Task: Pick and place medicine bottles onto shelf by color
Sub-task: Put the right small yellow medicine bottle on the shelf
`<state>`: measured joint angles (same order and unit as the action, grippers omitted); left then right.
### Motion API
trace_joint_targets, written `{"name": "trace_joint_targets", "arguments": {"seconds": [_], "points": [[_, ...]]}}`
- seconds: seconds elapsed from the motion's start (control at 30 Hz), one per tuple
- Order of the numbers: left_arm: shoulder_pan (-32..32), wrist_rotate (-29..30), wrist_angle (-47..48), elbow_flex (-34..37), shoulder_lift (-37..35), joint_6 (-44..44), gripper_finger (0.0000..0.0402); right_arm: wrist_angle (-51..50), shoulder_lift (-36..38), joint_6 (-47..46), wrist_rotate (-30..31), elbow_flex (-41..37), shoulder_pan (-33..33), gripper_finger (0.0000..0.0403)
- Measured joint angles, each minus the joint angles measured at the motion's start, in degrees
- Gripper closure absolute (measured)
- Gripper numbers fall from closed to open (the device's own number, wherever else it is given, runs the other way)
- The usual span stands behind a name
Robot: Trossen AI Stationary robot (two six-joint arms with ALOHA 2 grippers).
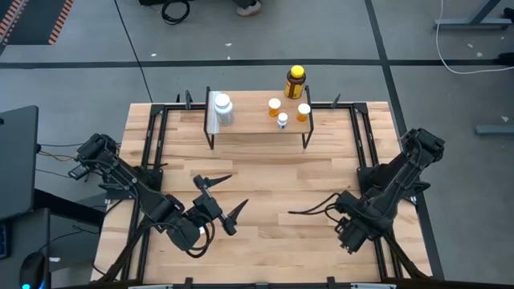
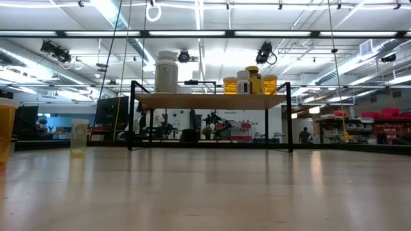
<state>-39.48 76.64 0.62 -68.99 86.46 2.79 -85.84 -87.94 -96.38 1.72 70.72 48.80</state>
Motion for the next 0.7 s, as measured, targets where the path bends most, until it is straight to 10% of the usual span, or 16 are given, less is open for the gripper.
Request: {"name": "trace_joint_targets", "arguments": {"seconds": [0.7], "points": [[0.2, -3.0, 0.0, 0.0, 0.0, -2.0, 0.0002, 24.2, 2.9, -10.8, -7.0, -11.3, 4.7, 0.0094]]}}
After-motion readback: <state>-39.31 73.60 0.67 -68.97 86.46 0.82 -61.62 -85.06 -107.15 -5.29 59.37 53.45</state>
